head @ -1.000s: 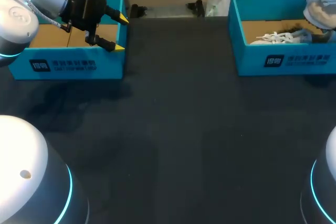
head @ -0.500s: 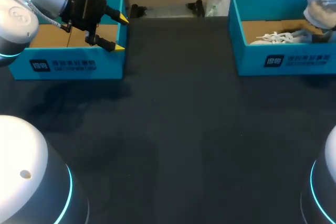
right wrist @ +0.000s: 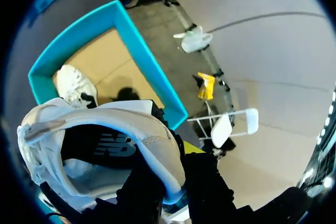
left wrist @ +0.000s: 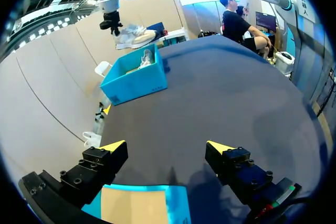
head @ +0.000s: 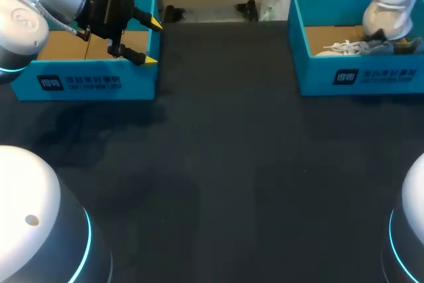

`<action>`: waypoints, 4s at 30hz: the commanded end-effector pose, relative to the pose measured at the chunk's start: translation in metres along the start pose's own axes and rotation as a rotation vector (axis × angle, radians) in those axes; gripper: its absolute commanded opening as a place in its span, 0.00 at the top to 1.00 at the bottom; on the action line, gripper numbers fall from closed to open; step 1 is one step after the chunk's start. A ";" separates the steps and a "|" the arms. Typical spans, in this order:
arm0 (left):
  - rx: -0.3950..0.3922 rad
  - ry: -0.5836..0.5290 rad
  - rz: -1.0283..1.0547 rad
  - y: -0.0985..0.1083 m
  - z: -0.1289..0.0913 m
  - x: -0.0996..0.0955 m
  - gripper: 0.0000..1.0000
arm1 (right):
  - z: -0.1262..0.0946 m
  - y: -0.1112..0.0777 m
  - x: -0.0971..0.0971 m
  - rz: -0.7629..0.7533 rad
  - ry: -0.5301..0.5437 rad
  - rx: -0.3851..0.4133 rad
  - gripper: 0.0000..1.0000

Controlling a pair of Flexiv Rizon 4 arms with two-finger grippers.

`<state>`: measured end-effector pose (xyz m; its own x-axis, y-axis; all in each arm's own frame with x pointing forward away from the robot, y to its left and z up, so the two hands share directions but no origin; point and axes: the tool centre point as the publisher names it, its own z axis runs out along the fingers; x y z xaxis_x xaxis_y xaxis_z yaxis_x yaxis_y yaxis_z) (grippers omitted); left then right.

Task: Take the shoe out of the shoebox, open the shoe tongue, remove and reinsert the insole, then place the shoe into the shoebox

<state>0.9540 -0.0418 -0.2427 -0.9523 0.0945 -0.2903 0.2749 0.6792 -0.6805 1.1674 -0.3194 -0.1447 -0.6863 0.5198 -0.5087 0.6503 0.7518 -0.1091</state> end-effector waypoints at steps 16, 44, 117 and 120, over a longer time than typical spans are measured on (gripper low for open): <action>-0.002 0.002 0.001 0.000 0.000 -0.001 0.00 | -0.002 -0.032 0.017 1.102 0.138 0.256 1.00; -0.002 0.002 0.001 0.000 0.000 -0.001 0.00 | -0.006 -0.032 0.033 1.242 0.135 0.290 1.00; -0.002 0.002 0.001 0.000 0.000 -0.001 0.00 | 0.166 0.000 0.087 1.005 0.142 0.294 1.00; -0.002 0.002 0.001 0.000 0.000 -0.001 0.00 | 0.171 -0.001 0.093 1.006 0.142 0.302 1.00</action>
<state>0.9540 -0.0417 -0.2427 -0.9523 0.0945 -0.2903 0.2748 0.6792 -0.6805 1.1535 -0.3405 -0.3312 0.1926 0.9047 -0.3801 0.9811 -0.1694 0.0939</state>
